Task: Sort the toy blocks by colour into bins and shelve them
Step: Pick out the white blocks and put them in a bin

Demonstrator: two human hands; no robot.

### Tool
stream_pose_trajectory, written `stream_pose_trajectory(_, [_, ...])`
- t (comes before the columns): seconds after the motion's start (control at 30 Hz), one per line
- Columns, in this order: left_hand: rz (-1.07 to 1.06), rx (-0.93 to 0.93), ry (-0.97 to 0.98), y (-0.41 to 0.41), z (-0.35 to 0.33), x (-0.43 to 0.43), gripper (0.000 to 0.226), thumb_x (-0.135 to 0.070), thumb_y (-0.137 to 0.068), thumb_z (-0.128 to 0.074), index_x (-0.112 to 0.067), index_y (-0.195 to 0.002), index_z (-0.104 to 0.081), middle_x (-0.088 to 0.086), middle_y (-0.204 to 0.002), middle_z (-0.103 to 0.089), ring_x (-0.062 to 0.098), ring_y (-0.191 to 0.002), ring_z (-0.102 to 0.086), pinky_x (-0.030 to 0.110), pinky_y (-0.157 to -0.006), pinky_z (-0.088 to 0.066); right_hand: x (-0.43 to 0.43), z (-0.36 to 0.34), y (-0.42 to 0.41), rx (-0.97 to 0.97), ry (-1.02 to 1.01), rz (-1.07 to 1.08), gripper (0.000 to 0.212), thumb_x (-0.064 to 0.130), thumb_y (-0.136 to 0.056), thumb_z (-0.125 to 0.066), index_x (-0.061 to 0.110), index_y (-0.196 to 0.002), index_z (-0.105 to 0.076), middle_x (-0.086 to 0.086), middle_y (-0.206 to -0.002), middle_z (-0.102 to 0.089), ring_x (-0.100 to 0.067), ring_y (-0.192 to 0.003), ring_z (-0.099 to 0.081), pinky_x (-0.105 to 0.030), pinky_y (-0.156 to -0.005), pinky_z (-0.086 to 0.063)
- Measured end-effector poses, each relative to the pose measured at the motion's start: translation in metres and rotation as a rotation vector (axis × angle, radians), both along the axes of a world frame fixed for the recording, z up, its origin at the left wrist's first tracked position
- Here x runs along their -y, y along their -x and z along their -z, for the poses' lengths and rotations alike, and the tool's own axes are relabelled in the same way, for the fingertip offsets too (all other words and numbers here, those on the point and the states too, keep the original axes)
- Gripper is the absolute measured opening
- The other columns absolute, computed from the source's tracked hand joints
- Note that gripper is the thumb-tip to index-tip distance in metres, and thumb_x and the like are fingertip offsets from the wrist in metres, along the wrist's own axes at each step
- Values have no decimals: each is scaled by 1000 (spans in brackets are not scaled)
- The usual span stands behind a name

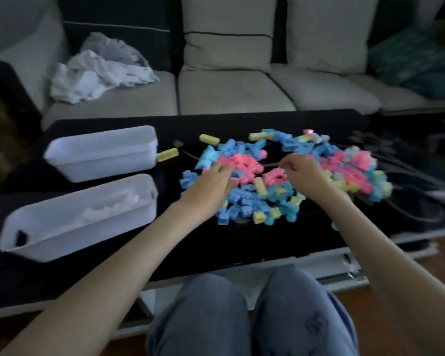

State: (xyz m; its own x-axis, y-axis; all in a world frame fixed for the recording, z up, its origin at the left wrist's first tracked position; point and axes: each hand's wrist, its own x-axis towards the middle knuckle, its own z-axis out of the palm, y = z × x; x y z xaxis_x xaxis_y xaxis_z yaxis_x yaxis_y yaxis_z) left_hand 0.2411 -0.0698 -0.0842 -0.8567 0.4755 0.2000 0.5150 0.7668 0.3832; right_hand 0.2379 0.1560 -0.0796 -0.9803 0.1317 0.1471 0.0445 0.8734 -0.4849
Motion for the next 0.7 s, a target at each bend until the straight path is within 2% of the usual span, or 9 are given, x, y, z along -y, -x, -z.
stream_pose_trajectory(0.1, [188,49,-18,4,15,-71,34,-20,-102,-40,-10,-134,-46,11,-129,-47,29,-116,-49,36,-92,-40,-69,7,-17,97,-33,236,28,8,-93,-45,5,-118,-57,-17,-116,-61,-33,-106,-57,-35,-85,-43])
stream_pose_trajectory(0.2, [274,57,60,5,19,-126,36,-15,-101,-41,-12,-137,-43,10,-128,-47,28,-118,-45,39,-90,-43,-99,17,-28,183,-16,263,37,21,-94,-53,8,-129,-51,-15,-122,-57,-32,-107,-56,-36,-88,-43])
stream_pose_trajectory(0.33, [229,36,181,10,23,-170,30,-28,-98,-46,-9,-121,-51,11,-114,-56,31,-108,-52,41,-83,-47,-97,29,-23,137,-70,125,28,31,-91,-57,10,-109,-62,-9,-111,-58,-25,-106,-51,-30,-81,-37])
stream_pose_trajectory(0.4, [184,47,262,16,25,-179,34,-30,-97,-48,-8,-123,-50,10,-119,-58,31,-114,-52,39,-86,-45,-91,33,-16,139,-81,137,28,38,-87,-58,15,-103,-59,-6,-113,-53,-24,-111,-44,-34,-90,-36])
stream_pose_trajectory(0.47, [141,38,324,19,26,-183,33,-24,-97,-48,-7,-125,-50,11,-122,-59,30,-117,-52,37,-85,-44,-88,37,-8,185,-81,150,27,40,-84,-58,20,-101,-53,-4,-117,-47,-24,-115,-38,-40,-97,-34])
stream_pose_trajectory(0.6, [132,55,306,24,25,-183,27,-14,-96,-47,-8,-122,-52,10,-111,-62,30,-104,-58,33,-72,-38,-88,37,-3,193,2,91,19,29,-89,-59,16,-99,-49,-8,-115,-45,-21,-97,-43,-31,-80,-36])
stream_pose_trajectory(0.7, [140,71,187,22,22,-174,25,-18,-95,-48,-7,-117,-49,11,-99,-61,30,-92,-60,34,-65,-42,-87,36,-1,205,-75,58,21,20,-93,-53,10,-111,-50,-10,-119,-48,-22,-94,-49,-29,-75,-36])
